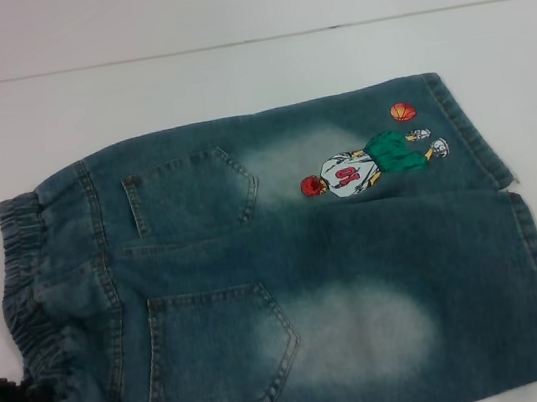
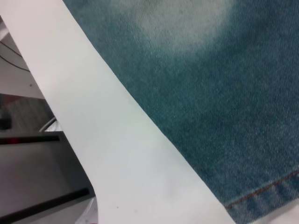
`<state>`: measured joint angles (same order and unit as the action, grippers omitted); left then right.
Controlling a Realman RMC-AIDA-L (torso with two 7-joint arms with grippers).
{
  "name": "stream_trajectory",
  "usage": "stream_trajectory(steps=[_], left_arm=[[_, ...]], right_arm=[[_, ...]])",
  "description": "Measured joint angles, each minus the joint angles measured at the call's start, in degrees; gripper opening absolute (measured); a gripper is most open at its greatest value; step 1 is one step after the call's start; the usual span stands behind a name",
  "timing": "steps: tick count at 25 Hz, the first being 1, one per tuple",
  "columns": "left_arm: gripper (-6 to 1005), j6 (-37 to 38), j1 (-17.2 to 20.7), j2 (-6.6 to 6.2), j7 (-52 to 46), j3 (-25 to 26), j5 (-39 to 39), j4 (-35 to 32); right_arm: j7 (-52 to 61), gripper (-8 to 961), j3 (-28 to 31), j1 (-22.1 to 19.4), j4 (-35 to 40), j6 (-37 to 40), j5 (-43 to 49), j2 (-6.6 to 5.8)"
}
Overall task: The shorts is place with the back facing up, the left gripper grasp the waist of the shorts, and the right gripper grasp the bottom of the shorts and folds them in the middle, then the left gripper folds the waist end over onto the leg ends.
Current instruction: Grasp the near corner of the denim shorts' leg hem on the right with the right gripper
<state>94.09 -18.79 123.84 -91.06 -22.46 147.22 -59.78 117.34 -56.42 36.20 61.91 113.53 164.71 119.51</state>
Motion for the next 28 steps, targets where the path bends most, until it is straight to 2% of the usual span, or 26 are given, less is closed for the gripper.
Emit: stream_trajectory(steps=[8,15,28], left_arm=[[95,0.0,0.0,0.00,0.0,0.0,0.0,0.1],[95,-0.1,0.0,0.00,0.0,0.0,0.1,0.1],[94,-0.1,0.0,-0.08,0.0,-0.2,0.1,0.0]], right_arm=[[1.6,869,-1.6,0.2,-0.4,-1.1,0.1,0.03],[2.3,868,-3.0,0.8,-3.7,-3.6,0.2,0.20],[1.4,864,-2.6,0.9,-3.1,-3.9,-2.5,0.16]])
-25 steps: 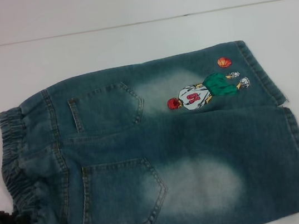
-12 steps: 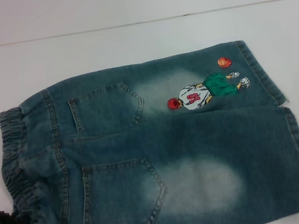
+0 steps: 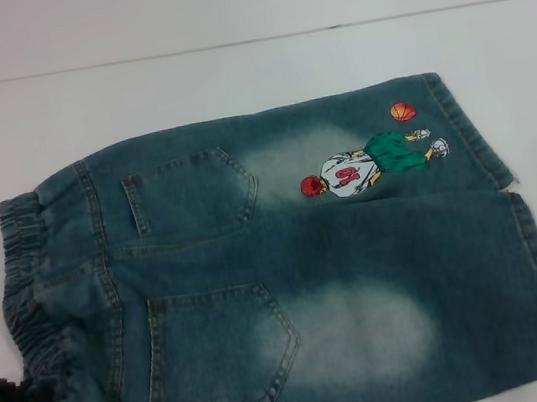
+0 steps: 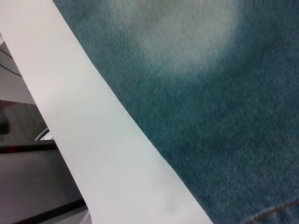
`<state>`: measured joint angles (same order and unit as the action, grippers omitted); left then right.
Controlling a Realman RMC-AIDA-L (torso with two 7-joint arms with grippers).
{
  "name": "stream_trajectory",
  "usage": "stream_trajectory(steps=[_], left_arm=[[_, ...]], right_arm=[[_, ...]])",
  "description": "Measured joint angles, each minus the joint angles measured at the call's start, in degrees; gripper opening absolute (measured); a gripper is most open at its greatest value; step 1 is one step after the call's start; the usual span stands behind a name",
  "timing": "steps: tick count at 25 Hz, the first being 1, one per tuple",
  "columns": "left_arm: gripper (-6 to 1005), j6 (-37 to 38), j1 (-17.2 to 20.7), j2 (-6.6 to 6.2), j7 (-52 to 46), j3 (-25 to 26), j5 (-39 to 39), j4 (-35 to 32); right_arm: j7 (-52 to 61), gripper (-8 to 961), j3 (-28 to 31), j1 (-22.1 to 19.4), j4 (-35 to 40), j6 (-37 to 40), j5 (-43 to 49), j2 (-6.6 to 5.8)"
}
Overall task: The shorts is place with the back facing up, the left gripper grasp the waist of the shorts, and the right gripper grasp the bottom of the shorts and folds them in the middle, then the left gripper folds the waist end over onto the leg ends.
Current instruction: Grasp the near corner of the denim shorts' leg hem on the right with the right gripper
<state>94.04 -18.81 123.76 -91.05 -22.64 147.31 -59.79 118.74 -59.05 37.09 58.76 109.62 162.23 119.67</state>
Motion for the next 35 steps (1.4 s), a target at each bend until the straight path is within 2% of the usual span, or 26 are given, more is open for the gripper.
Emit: stream_trajectory(steps=[13,28,34,35], left_arm=[[95,-0.1,-0.2,0.06,0.3,-1.2,0.3,0.4],[94,-0.1,-0.1,0.08,0.2,-1.4,0.5,0.6],[92,0.0,-0.2,0.08,0.1,-1.4,0.6,0.7],[93,0.2,-0.3,0.08,0.1,-1.4,0.6,0.8]], right_arm=[[-1.3,858,3.0,-0.2,2.0,-0.3,-0.9,-0.05],[-1.6,856,1.9,-0.6,0.3,0.6,-3.4,0.04],[-1.8,736,2.5,-0.8,0.0,-1.1,-3.6,0.04],[-1.7,688,2.5,-0.8,0.0,-1.5,-3.6,0.03]])
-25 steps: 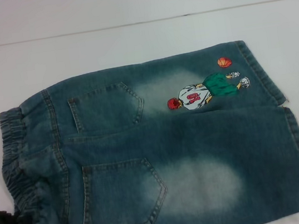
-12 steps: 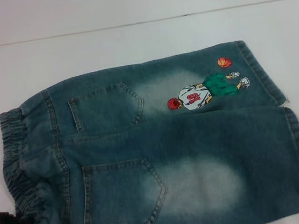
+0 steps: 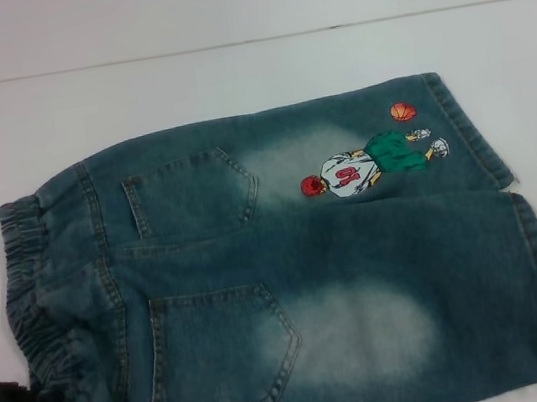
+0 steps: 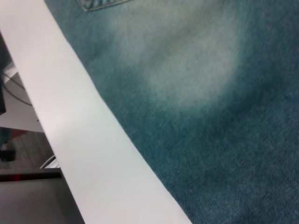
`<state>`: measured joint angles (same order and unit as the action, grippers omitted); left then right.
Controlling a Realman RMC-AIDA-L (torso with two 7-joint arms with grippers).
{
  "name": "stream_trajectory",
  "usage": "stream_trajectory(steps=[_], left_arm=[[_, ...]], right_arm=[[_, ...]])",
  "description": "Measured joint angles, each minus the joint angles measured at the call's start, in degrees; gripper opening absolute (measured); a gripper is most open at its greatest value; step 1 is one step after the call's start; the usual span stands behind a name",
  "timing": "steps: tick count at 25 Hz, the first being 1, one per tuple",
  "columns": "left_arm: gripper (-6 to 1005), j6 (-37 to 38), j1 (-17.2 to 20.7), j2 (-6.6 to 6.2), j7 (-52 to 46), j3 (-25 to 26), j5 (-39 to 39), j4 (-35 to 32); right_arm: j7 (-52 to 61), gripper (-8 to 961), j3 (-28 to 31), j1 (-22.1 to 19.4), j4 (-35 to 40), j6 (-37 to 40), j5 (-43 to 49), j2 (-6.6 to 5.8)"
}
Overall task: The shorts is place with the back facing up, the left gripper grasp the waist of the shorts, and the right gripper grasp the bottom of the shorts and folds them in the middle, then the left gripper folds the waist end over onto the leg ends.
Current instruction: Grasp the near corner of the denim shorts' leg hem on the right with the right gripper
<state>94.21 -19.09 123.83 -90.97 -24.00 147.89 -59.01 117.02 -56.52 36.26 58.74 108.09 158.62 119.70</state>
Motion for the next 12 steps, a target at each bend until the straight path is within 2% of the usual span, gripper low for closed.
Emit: stream_trajectory(steps=[4,12], left_arm=[[93,0.1,-0.1,0.01,-0.1,0.0,0.0,0.1],[88,-0.1,-0.2,0.00,-0.1,0.1,0.0,0.4]], right_arm=[[0.1,496,-0.4,0.0,-0.5,-0.4,0.1,0.00],[-0.3,238,-1.1,-0.6,-0.3,-0.8,0.2,0.00]])
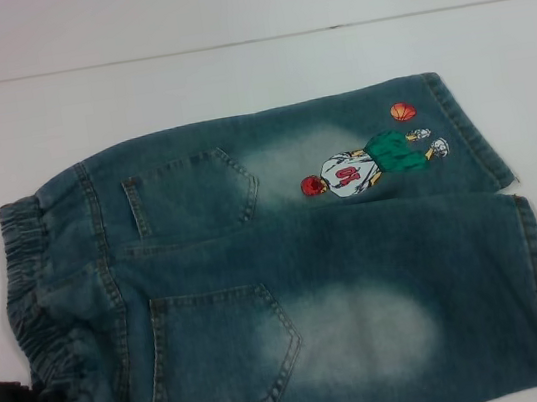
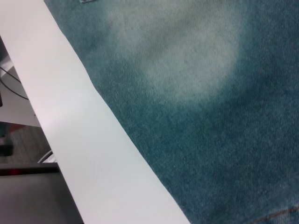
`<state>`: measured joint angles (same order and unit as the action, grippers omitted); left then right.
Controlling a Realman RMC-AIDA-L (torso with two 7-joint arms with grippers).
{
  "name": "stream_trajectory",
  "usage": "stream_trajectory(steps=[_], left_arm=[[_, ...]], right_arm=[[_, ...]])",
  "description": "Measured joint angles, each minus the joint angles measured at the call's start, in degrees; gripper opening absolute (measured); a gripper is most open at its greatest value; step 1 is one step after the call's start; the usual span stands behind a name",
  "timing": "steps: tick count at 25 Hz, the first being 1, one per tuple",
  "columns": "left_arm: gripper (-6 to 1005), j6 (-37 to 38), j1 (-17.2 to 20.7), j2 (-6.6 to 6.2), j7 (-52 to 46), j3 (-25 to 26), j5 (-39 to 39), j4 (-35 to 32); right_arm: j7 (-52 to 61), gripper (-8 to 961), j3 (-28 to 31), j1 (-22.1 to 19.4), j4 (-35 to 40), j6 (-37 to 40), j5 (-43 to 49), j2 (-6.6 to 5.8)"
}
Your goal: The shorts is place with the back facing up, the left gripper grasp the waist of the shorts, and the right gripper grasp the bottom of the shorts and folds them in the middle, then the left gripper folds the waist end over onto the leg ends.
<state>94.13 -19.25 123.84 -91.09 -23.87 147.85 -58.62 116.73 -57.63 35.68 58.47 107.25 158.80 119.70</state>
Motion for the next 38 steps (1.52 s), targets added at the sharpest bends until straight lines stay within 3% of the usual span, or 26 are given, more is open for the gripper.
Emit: stream_trajectory(steps=[7,11,20,28,38], left_arm=[[88,0.0,-0.1,-0.04,-0.3,0.3,0.0,0.7],[89,1.0,-0.1,-0.09,-2.0,1.0,-0.9,0.6],[89,7.1,-2.9,-2.04,-5.6,7.0,-8.5,-0.4],[90,5.7,-5.3,-2.41,-11.6,7.3,-11.8,-1.9],[90,-2.5,-7.9,-2.72,-18.7,5.9,-11.5,-4.0]], right_arm=[[-1.2,77,0.7,-0.9,0.6,-1.2,-0.3,-0.20],[-5.5,37,5.4,-1.8,2.4,-2.5,-1.8,-0.23],[-12.9,36,20.2,-1.8,5.0,-5.1,-11.7,-1.52],[-11.6,35,24.4,-1.7,5.4,-9.7,-19.5,-1.64],[-8.7,34,24.9,-1.6,4.4,-22.9,-24.9,-1.69]])
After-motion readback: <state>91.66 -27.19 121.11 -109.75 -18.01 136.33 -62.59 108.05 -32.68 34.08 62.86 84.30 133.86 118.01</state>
